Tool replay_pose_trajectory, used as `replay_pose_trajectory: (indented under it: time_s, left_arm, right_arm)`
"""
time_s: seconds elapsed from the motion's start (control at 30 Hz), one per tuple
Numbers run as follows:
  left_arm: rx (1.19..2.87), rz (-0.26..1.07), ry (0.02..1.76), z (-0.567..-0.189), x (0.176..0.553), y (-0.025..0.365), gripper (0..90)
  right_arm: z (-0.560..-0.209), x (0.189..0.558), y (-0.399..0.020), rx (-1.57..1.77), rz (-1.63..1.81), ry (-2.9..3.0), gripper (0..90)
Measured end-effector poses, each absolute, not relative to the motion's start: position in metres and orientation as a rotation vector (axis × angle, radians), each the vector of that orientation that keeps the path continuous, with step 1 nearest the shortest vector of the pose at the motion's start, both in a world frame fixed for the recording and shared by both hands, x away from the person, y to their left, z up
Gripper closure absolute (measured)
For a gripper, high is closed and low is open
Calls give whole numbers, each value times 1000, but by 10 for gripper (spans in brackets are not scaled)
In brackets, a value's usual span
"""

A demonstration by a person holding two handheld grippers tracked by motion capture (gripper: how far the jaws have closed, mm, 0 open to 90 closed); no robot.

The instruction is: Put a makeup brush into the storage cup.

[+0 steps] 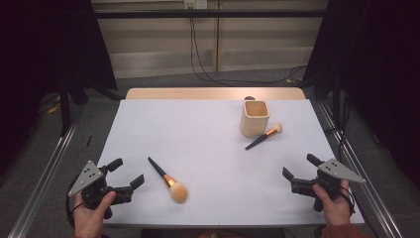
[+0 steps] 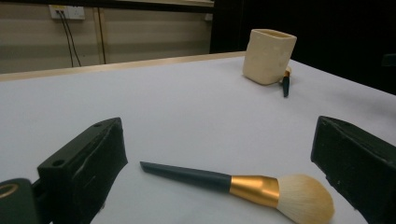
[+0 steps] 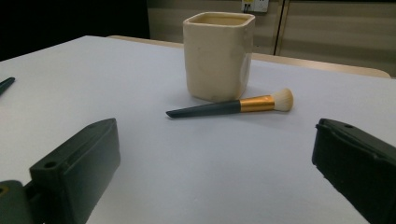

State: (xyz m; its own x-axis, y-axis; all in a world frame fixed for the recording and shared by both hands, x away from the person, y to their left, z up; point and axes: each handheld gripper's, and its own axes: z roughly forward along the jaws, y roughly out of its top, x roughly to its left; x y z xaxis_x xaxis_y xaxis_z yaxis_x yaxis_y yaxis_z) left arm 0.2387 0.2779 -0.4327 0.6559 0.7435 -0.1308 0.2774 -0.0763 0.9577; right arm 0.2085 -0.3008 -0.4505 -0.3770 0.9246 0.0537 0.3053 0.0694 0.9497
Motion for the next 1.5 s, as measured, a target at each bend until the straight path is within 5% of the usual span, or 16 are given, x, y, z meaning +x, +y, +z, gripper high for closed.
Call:
replay_pose_trajectory:
  time_s: [1.5]
  left_arm:
    - [1652,471,790,-418,252,256,33]
  right_arm:
    - [-451,209,-297,1217,1332,1767,5]
